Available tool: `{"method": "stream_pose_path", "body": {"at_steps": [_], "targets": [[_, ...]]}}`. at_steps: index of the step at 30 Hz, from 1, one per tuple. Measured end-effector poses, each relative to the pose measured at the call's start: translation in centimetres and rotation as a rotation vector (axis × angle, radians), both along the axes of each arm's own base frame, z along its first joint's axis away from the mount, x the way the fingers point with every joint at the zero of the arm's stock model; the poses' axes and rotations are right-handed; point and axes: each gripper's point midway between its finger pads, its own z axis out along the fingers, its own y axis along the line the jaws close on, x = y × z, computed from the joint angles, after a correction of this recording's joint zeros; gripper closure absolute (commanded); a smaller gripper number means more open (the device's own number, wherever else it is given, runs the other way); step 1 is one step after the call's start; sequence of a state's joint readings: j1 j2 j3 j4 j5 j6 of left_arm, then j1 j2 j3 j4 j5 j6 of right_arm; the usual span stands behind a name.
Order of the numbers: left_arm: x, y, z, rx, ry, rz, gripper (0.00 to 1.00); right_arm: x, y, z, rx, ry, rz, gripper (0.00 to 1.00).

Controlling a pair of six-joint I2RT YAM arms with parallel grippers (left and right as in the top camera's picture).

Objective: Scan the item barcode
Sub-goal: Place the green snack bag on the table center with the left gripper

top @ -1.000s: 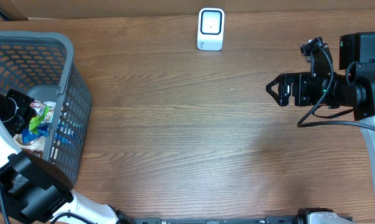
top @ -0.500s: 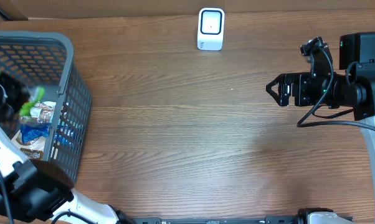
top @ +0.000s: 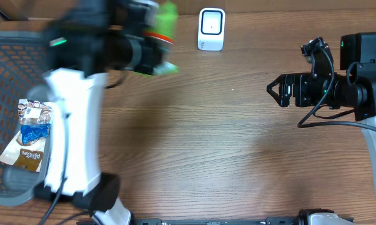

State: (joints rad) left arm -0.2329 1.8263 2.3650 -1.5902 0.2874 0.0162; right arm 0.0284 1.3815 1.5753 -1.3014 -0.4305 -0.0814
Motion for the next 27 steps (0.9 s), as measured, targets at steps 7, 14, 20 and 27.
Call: {"method": "stream_pose_path", "body": {"at_steps": [7,14,20,27], "targets": [[1.7,-7.6,-17.3,0.228,0.377,-0.162,0.89,-0.1,0.0,0.0,0.000,0.003,0.000,0.00],[0.1,-8.3,-25.0,0.405,0.557,-0.137,0.53,-0.2,0.0,-0.1,0.000,0.008,0.000,0.00],[2.1,-6.5,-19.5,0.374,0.457,-0.048,0.00,0.0,0.0,0.0,0.000,0.000,0.000,0.00],[4.5,4.9,-3.3,0.143,0.091,0.315,0.00,0.1,0.0,0.1,0.000,-0.006,-0.001,0.00]]}}
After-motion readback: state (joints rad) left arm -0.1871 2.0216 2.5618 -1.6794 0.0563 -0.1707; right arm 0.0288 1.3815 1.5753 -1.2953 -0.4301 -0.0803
